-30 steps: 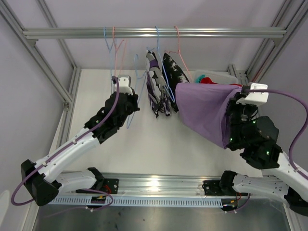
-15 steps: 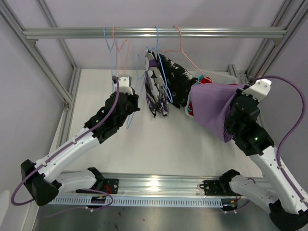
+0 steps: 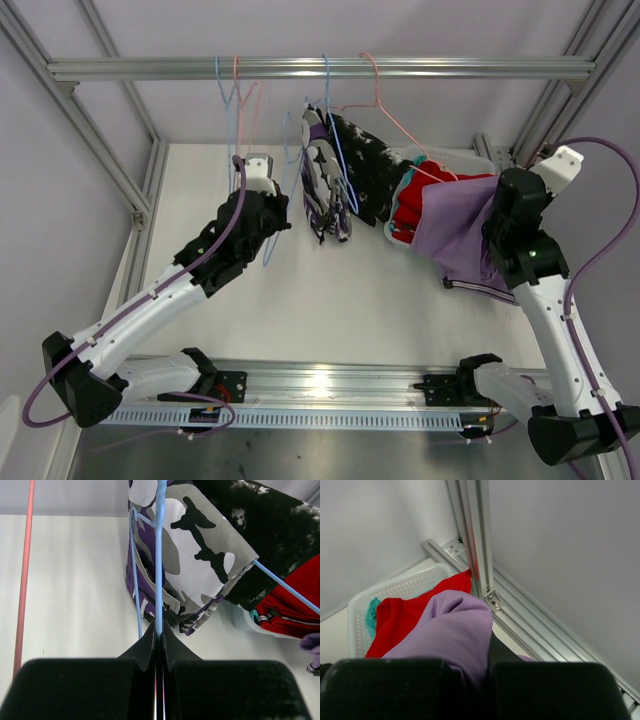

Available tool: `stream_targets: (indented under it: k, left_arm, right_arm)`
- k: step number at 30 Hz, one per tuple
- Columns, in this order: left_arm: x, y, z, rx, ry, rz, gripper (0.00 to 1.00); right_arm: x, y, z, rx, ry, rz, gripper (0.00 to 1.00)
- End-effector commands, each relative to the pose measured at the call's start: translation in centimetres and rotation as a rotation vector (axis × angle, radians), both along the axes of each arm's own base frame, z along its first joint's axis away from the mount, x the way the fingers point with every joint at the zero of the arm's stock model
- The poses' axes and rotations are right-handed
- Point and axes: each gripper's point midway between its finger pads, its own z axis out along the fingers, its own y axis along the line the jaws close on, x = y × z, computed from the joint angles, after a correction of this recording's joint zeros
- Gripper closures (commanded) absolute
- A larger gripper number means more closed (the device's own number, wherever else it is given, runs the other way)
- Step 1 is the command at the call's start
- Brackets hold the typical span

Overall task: Remove the trousers from the hanger
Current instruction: Place the trousers in the bin.

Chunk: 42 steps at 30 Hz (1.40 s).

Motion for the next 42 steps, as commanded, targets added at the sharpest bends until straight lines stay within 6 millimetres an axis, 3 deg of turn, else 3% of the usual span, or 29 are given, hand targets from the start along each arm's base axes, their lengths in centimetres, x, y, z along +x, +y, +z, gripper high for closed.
stream_targets:
  k: [1,6,12,18,26,32,36,42]
  left_arm:
    - [0.1,-0.5,2.8,-0.065,-0.046,-0.017,1.0]
    - [0.0,-0.8,2.7,-0.068,-0.036,-0.032,1.0]
    - [-0.1,-0.9,2.9,-0.075,-0.032,-0.042,1.0]
    - [-0.2,-1.1,2.9,-0.088,-0.023,-0.054,1.0]
    - [-0.2,-1.3,2.9,-0.081,-0.021,-0.068,1.0]
    - [-0.2,-1.2,3.1,-0.079,-0.025,-0.065,1.0]
    - [-0.3,-1.1,3.4,-0.082,-0.031,-0.064,1.0]
    - [-0.4,-0.9,3.6,-0.084,-0.039,-0.062,1.0]
  right_arm:
    - [0.1,-1.5,5.0,0.062,-0.163,-0.041,1.0]
    - [2.1,-3.7,5.1,0.068,-0.116,-0.072,1.0]
    - [2.5,-5.8,5.6,0.057,-0.112,-0.12,1.0]
    - [3.0,-8.2,3.1,0.084,-0.041,-0.154,1.0]
    - [2.6,-9.6,2.2,0.124,-0.043,-0.162,1.0]
    - [2.4,-8.1,5.8,0.147,-0.163,-0.074,1.0]
    - [3.7,-5.3,7.9,0.195,-0.258,0.093,1.0]
    - [7.5,0.8,8.8,0.29,-0.309,0.423,1.0]
